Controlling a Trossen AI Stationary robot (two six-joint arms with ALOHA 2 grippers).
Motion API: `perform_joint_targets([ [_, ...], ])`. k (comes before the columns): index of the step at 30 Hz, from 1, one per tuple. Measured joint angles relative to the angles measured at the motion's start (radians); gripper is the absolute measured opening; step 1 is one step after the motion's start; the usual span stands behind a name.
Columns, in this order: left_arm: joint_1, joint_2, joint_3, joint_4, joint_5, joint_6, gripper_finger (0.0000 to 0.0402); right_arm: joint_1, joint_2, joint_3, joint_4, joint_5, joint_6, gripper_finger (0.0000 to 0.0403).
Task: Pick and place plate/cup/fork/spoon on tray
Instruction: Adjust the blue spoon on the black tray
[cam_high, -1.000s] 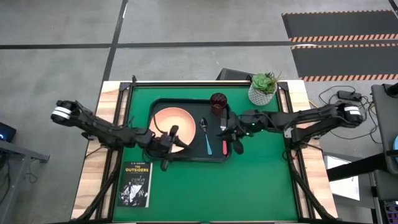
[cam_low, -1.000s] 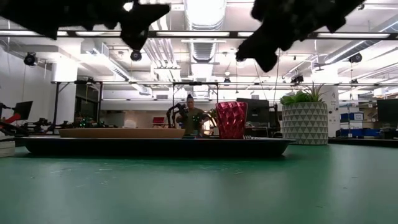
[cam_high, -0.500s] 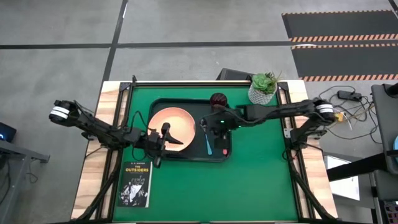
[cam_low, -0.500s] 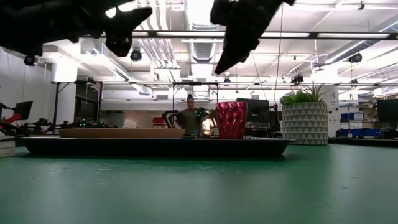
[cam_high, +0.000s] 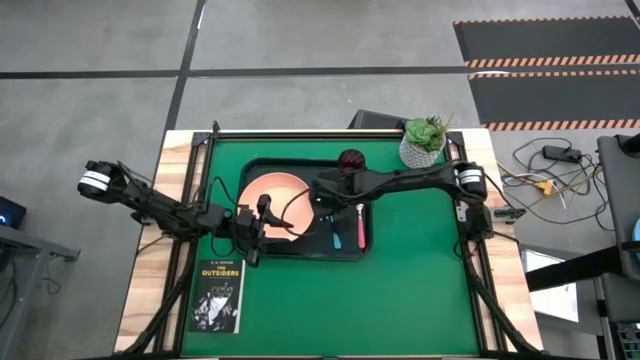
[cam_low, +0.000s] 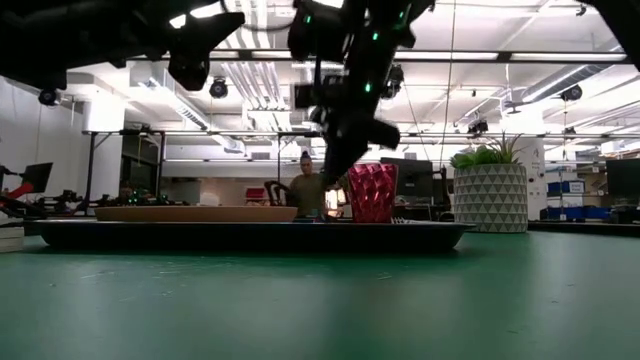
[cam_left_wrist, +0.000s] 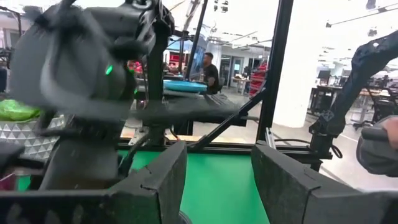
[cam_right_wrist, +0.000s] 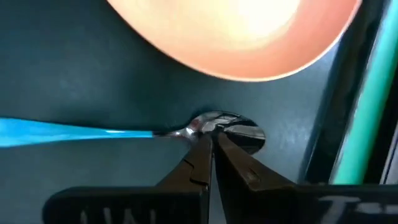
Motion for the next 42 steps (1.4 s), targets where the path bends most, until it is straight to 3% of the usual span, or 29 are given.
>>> perform_joint_targets([
  [12,0.000,0.000,-0.004,0.002,-0.010,0.000,0.0161,-0.029,0.122,0.000,0.066,-0.008,-0.041,0.0008],
  [42,0.000,0.002,-0.005,0.003,-0.032,-0.003,0.0161,-0.032,0.122,-0.059,0.107,-0.011,0.004,0.0008],
])
